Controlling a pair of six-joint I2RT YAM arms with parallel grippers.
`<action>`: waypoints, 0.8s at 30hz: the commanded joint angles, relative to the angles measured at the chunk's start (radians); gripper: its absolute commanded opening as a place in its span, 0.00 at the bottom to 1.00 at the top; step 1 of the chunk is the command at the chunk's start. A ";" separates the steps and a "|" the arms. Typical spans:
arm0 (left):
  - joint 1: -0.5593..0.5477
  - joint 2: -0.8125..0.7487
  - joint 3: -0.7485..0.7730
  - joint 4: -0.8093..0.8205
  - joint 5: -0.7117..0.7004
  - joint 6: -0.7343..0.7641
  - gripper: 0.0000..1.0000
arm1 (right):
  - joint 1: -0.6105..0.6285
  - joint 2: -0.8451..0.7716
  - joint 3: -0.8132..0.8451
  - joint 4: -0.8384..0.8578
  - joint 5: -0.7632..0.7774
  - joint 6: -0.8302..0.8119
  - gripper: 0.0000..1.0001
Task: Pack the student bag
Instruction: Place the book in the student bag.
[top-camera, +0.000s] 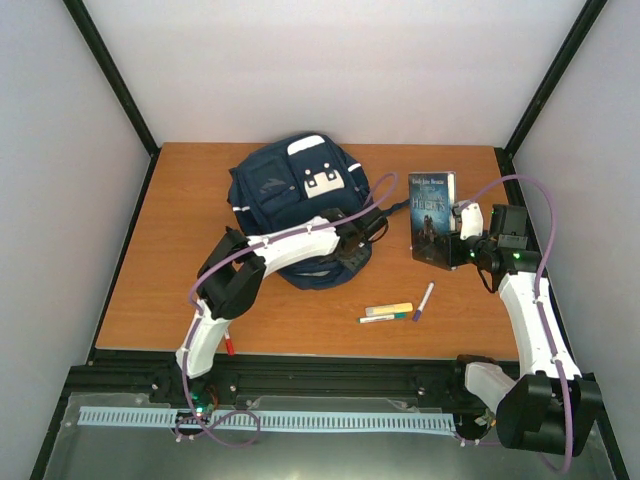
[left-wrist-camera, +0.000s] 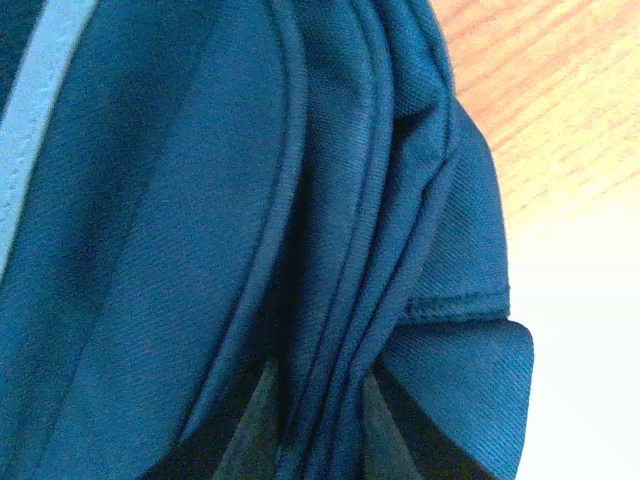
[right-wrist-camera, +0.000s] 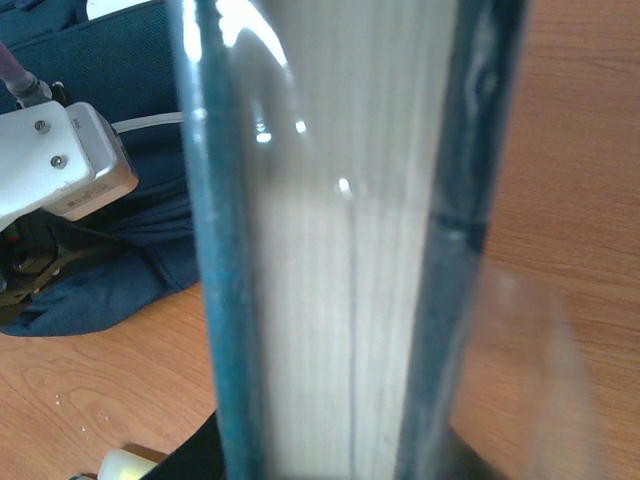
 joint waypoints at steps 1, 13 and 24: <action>-0.005 0.018 0.059 -0.039 -0.062 -0.026 0.18 | -0.010 -0.018 0.020 0.114 -0.042 -0.003 0.03; -0.006 -0.151 0.088 -0.077 -0.151 -0.017 0.01 | -0.012 0.000 0.033 0.110 -0.109 0.035 0.03; -0.005 -0.332 0.046 -0.036 -0.277 -0.064 0.01 | -0.009 0.217 0.199 -0.136 -0.508 0.128 0.03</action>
